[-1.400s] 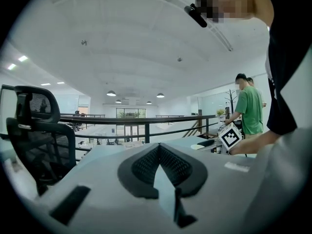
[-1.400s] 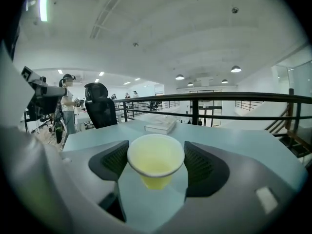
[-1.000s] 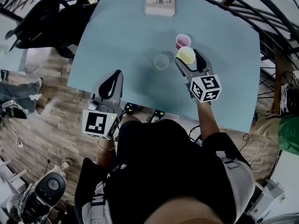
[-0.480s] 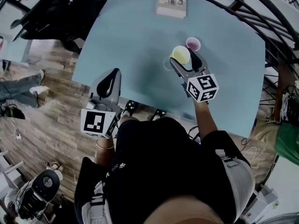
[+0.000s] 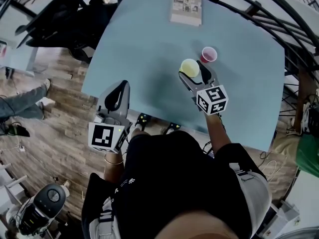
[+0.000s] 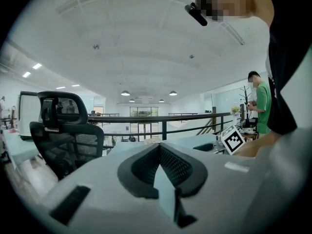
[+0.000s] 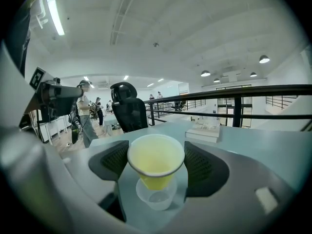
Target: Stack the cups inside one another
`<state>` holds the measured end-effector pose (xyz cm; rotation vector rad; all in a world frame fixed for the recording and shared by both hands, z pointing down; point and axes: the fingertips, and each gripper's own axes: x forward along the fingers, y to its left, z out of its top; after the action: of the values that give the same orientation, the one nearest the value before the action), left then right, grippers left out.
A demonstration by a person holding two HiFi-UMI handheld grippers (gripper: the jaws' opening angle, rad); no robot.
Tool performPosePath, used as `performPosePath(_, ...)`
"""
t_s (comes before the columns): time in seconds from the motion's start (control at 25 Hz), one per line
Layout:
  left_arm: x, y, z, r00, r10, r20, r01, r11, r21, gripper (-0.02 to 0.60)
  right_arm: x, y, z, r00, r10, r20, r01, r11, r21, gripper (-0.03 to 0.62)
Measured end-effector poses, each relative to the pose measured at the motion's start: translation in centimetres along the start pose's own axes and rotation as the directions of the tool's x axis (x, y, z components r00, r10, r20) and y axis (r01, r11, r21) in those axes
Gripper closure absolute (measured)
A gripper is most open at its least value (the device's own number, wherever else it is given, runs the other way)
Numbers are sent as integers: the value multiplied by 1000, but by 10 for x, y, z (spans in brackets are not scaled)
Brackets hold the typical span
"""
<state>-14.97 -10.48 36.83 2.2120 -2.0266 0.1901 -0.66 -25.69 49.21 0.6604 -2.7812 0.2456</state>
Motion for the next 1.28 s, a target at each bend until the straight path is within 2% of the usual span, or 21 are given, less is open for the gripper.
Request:
performPosePath(0.68, 0, 4, 3, 1000, 11, 0, -11, 1000, 19, 597, 22, -1, -44, 993, 1, -117, -6, 999, -39, 232)
performPosePath(1.0, -1, -1, 2, 1000, 13, 0, -13, 1000, 19, 597, 21, -4, -59, 989, -10, -151, 0, 998, -63, 230)
performPosePath(1.28, 1, -5, 4, 1000, 6, 8, -6, 1000, 23, 597, 19, -3, -59, 990, -4, -144, -3, 999, -51, 227)
